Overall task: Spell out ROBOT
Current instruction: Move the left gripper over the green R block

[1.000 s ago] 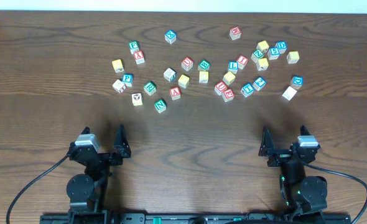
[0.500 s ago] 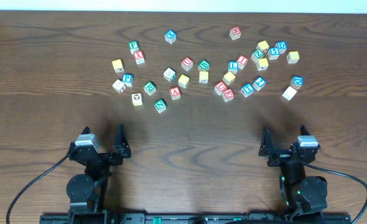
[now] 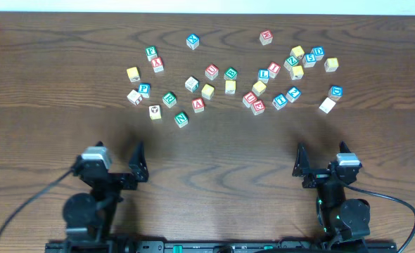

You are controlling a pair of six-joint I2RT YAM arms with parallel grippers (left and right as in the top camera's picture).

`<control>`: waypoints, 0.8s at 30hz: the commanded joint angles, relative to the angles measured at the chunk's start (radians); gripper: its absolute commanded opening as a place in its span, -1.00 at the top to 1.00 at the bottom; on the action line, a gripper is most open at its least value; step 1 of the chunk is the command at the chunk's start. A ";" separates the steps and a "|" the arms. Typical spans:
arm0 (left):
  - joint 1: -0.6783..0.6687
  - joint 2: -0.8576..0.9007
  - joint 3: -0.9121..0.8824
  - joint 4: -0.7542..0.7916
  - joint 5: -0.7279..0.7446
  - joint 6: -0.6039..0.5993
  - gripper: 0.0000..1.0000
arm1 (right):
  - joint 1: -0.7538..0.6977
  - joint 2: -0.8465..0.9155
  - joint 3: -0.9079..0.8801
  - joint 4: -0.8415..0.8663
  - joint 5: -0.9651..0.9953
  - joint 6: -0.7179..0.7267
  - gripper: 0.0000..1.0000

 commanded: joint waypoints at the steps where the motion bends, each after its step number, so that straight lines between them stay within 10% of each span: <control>1: -0.002 0.211 0.303 -0.090 0.020 0.055 -0.99 | -0.005 -0.003 -0.002 -0.004 -0.003 -0.013 -0.99; 16: -0.002 1.371 1.697 -1.073 0.234 0.393 -0.99 | -0.005 -0.003 -0.002 -0.005 -0.002 -0.013 -0.99; 24: -0.003 1.674 1.849 -1.151 0.269 0.475 -1.00 | -0.005 -0.003 -0.002 -0.005 -0.003 -0.013 -0.99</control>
